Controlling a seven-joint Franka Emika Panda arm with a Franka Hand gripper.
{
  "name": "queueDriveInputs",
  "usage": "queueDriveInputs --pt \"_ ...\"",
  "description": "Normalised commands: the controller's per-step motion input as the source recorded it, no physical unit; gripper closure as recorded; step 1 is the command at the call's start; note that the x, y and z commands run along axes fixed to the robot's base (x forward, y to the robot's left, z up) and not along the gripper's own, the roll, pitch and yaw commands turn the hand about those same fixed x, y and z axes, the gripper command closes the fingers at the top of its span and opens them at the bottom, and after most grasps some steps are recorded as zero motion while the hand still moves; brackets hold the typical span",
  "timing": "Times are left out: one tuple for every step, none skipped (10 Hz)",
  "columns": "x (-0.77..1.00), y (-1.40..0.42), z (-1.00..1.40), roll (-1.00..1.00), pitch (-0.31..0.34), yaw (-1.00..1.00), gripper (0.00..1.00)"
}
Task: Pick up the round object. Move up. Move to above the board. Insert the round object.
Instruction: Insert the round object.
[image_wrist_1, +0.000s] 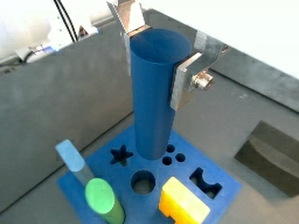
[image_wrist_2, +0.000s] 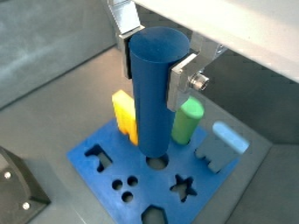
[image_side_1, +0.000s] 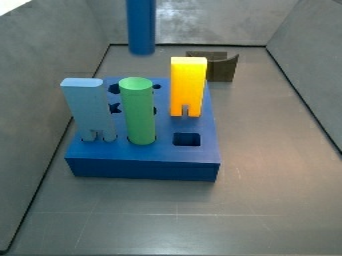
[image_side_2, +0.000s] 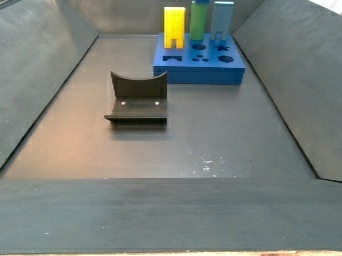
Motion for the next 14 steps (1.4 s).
queueDriveInputs --pt "0.00 0.04 -0.83 0.00 -0.166 0.00 1.00" --pt "0.00 0.00 -0.85 -0.03 -0.200 0.00 1.00" --pt "0.02 -0.01 -0.79 -0.06 -0.213 0.00 1.00" --pt "0.00 -0.05 -0.81 -0.04 -0.221 0.00 1.00" --pt "0.00 -0.20 -0.57 0.00 -0.209 0.00 1.00" --pt "0.00 -0.25 -0.41 0.07 -0.140 0.04 1.00" --pt "0.00 -0.28 -0.50 0.13 -0.120 0.03 1.00" --pt "0.00 -0.13 -0.49 0.11 -0.140 0.01 1.00" --pt "0.00 -0.03 -0.35 0.11 -0.096 0.00 1.00" --pt "0.00 0.00 -0.29 0.11 -0.074 0.00 1.00" --pt "0.00 0.00 -0.22 0.11 -0.050 0.00 1.00" --pt "-0.03 -0.01 -0.15 0.11 -0.027 0.00 1.00" --pt "-0.05 -0.04 -0.10 0.10 -0.014 0.00 1.00" --pt "-0.05 -0.03 -0.11 0.12 -0.004 0.00 1.00"
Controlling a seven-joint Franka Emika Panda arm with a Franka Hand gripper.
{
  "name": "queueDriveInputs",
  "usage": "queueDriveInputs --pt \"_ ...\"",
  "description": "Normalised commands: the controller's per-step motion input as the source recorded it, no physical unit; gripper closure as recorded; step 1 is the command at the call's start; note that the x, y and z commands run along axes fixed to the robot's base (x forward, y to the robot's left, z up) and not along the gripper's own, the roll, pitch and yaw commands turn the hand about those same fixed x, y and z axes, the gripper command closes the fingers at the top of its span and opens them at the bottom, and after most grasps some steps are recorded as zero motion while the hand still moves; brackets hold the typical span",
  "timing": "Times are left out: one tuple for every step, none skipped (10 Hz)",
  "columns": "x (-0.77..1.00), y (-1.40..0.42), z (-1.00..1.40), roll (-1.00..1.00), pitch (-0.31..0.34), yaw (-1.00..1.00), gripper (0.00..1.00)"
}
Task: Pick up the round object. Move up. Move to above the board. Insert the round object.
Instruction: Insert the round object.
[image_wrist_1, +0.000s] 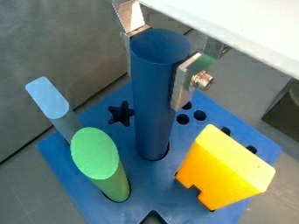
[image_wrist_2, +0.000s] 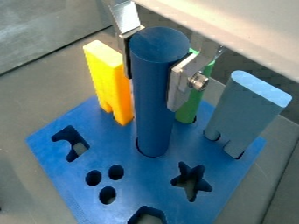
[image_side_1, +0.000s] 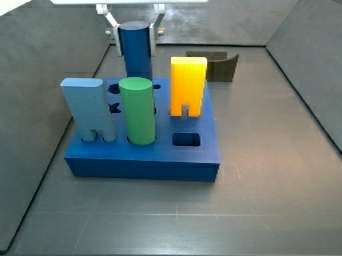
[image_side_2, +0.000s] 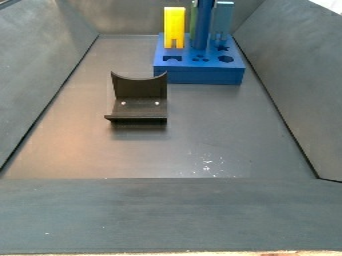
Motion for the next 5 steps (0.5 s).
queueDriveInputs --pt "0.00 -0.07 -0.32 0.12 -0.029 0.00 1.00" --pt "0.05 -0.19 -0.71 0.11 -0.073 0.00 1.00" --pt "0.08 -0.23 -0.73 0.11 -0.069 0.00 1.00" --pt "0.08 -0.25 -0.72 0.12 -0.063 0.00 1.00" --pt "0.06 -0.34 -0.74 0.16 -0.081 0.00 1.00"
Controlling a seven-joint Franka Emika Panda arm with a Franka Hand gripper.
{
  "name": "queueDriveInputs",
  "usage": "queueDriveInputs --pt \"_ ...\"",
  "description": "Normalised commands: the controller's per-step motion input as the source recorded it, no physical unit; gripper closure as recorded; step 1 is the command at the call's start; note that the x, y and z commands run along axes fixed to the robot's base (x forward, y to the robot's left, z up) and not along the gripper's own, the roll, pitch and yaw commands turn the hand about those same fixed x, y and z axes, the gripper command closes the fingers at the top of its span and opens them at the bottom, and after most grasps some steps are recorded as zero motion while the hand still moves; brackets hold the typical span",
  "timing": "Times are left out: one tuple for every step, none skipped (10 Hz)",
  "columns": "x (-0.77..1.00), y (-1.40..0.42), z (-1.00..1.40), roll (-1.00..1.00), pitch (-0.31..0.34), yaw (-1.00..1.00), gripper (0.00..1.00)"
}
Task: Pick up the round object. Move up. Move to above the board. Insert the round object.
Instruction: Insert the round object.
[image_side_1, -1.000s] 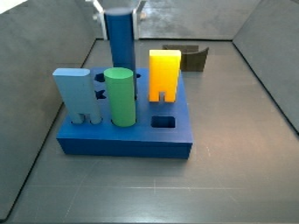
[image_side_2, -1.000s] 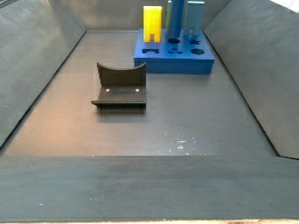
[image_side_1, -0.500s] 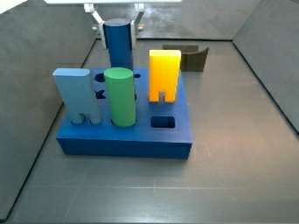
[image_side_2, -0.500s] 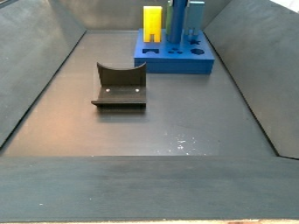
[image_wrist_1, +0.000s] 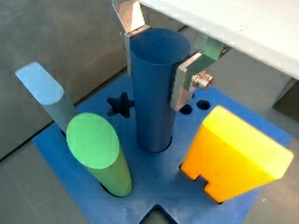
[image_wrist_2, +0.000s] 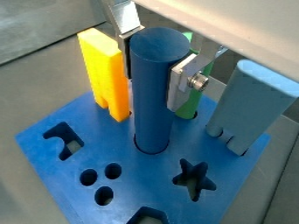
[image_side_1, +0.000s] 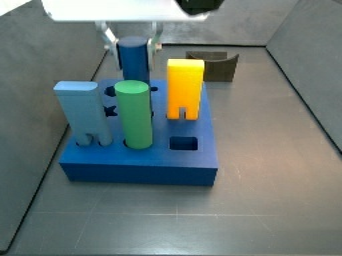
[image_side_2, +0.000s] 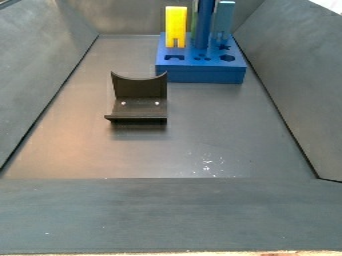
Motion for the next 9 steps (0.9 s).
queueDriveInputs --pt "0.05 -0.45 -0.69 0.29 -0.096 0.00 1.00" --pt "0.04 -0.44 -0.46 0.43 -0.060 0.00 1.00" --pt "0.03 -0.37 -0.34 0.50 0.000 0.00 1.00" --pt "0.00 -0.16 -0.22 0.22 0.000 0.00 1.00" --pt "0.00 -0.01 -0.20 0.00 -0.016 0.00 1.00" --pt "0.00 0.00 -0.47 0.01 -0.080 0.00 1.00" --pt "0.00 0.00 -0.49 0.00 -0.120 0.00 1.00" --pt "0.00 0.00 -0.17 -0.10 -0.159 0.00 1.00" --pt "0.00 0.00 0.00 0.00 0.000 0.00 1.00"
